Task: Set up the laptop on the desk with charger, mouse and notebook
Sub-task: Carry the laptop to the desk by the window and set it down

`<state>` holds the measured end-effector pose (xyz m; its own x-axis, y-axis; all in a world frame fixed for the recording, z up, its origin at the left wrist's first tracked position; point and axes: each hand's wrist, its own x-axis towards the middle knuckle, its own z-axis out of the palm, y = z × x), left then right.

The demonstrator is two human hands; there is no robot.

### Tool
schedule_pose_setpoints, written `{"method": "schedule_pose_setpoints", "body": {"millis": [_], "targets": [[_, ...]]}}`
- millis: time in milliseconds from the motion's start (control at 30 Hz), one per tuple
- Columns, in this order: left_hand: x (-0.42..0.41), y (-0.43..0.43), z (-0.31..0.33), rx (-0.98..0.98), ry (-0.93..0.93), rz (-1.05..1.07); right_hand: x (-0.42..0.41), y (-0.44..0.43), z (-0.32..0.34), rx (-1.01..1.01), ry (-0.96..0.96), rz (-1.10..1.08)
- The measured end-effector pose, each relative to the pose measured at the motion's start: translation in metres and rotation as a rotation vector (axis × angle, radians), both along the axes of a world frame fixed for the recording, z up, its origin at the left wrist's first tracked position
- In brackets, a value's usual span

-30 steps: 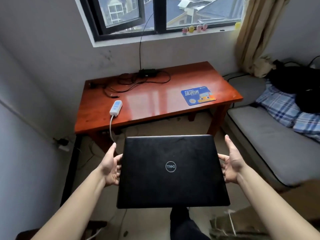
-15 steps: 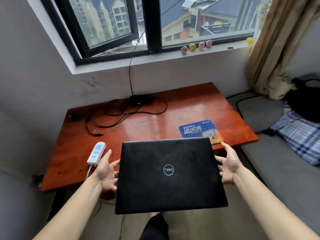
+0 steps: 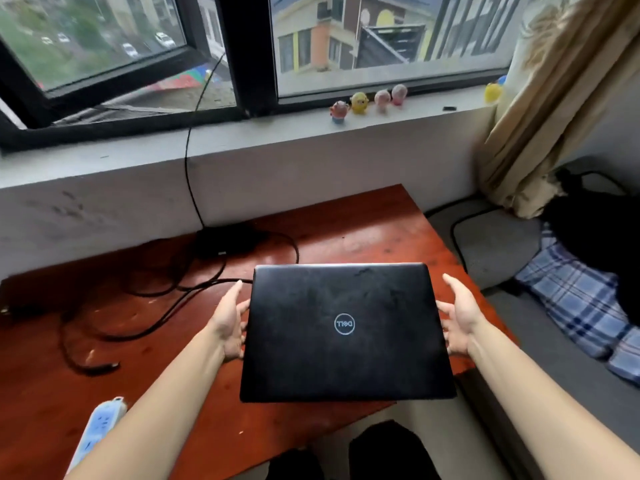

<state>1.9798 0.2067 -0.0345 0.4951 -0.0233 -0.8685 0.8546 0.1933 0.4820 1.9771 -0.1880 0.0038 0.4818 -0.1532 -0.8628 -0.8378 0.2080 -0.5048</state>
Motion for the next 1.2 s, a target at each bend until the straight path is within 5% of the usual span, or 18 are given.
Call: {"method": "schedule_pose_setpoints", "body": {"millis": [567,933,1200], "targets": [[0.125,-0.148,-0.065,-0.035,0.208,0.319,0.241,-0.096,-0.067,-0.055,0.009,0.199],[0.078,-0.095,-0.056,0.116,0.234,0.487,0.224,-0.027,-0.087,0.12,-0.012,0.298],[0.019,0.013,-0.045,0.088,0.179,0.404,0.139,0.069,-0.094,0.164,-0.058,0.275]]}}
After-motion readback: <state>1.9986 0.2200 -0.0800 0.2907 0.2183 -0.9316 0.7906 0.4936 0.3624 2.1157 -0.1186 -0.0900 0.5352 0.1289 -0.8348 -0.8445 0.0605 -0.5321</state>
